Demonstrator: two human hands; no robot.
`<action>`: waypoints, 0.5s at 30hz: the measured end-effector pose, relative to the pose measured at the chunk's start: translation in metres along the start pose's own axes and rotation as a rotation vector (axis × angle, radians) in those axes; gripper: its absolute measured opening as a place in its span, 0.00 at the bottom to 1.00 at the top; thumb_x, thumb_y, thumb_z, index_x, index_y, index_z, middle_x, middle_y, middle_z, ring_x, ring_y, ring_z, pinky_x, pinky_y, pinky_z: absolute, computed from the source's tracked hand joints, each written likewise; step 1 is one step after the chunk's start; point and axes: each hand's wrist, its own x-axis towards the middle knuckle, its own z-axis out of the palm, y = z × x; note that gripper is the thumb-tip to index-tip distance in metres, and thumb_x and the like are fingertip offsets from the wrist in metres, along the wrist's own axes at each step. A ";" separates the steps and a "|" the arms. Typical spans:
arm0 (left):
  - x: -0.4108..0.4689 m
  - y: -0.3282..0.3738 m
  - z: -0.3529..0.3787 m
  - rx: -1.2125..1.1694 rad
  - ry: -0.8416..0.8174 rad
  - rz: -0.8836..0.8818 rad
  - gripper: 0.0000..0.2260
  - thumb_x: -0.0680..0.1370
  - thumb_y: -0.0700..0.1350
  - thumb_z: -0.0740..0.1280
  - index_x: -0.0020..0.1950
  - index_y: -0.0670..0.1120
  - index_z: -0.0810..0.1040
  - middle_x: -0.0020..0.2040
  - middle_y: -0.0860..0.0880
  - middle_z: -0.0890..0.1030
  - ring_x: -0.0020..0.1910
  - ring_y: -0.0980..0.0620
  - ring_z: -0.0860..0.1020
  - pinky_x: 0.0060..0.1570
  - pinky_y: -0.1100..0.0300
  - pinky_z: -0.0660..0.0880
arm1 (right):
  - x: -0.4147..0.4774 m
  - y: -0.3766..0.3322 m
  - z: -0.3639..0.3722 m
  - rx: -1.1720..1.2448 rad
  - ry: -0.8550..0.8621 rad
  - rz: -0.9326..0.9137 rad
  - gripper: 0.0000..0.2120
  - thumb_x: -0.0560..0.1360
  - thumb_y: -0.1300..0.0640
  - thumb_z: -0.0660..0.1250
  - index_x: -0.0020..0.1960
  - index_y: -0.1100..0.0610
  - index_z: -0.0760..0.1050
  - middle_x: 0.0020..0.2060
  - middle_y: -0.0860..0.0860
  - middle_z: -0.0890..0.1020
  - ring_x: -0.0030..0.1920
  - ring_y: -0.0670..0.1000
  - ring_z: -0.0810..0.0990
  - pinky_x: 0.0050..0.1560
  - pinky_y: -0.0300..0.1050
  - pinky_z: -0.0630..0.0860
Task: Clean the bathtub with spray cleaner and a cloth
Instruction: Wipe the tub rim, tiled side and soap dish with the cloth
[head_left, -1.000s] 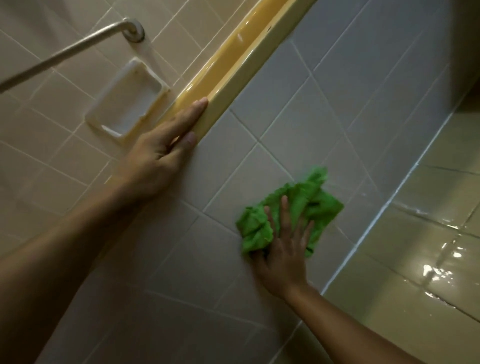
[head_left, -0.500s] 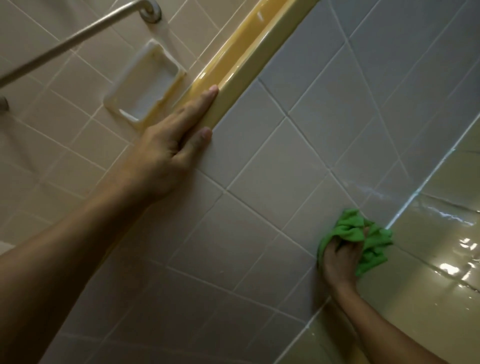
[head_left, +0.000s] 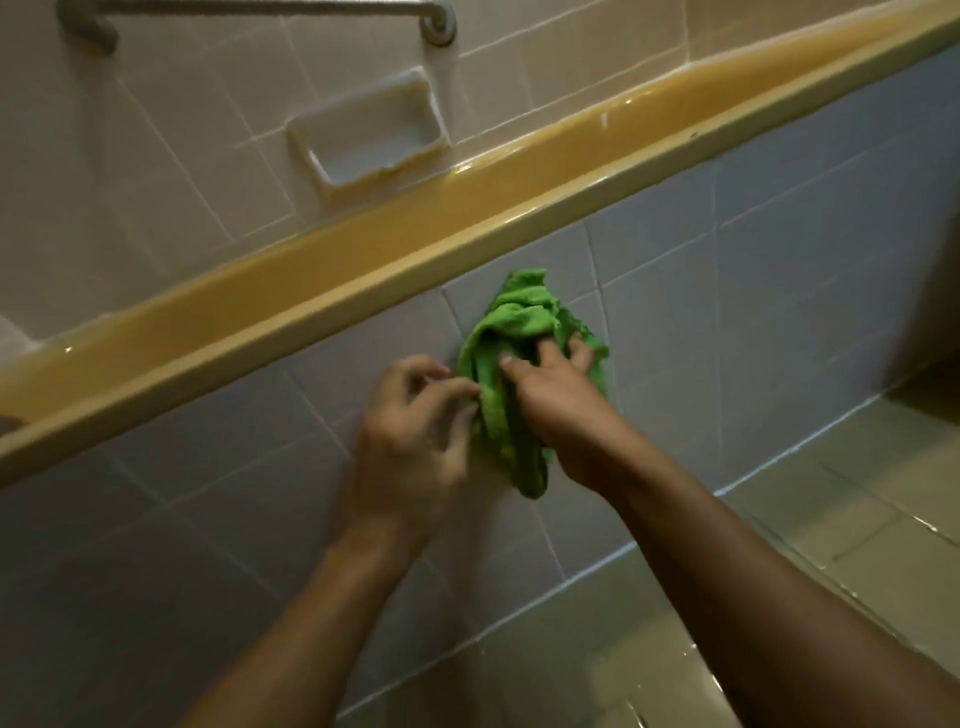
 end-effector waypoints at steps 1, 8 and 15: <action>-0.012 0.008 0.008 -0.077 0.013 -0.132 0.10 0.75 0.37 0.75 0.55 0.46 0.85 0.54 0.48 0.79 0.48 0.52 0.80 0.51 0.52 0.78 | 0.000 -0.002 -0.005 0.056 -0.019 0.021 0.23 0.84 0.49 0.60 0.78 0.48 0.63 0.82 0.50 0.42 0.79 0.61 0.58 0.74 0.63 0.66; -0.001 0.043 0.042 -0.942 0.181 -1.061 0.19 0.73 0.48 0.72 0.63 0.46 0.80 0.57 0.43 0.85 0.52 0.48 0.83 0.53 0.50 0.80 | -0.014 -0.013 -0.017 0.328 -0.175 0.097 0.19 0.78 0.57 0.58 0.57 0.38 0.79 0.77 0.52 0.65 0.63 0.57 0.79 0.44 0.58 0.83; 0.015 0.044 0.026 -0.636 0.050 -0.892 0.21 0.73 0.26 0.71 0.58 0.50 0.80 0.53 0.46 0.84 0.54 0.49 0.84 0.61 0.46 0.80 | -0.019 -0.017 -0.048 0.204 -0.246 0.139 0.26 0.79 0.76 0.55 0.59 0.47 0.73 0.46 0.47 0.81 0.42 0.51 0.83 0.41 0.55 0.81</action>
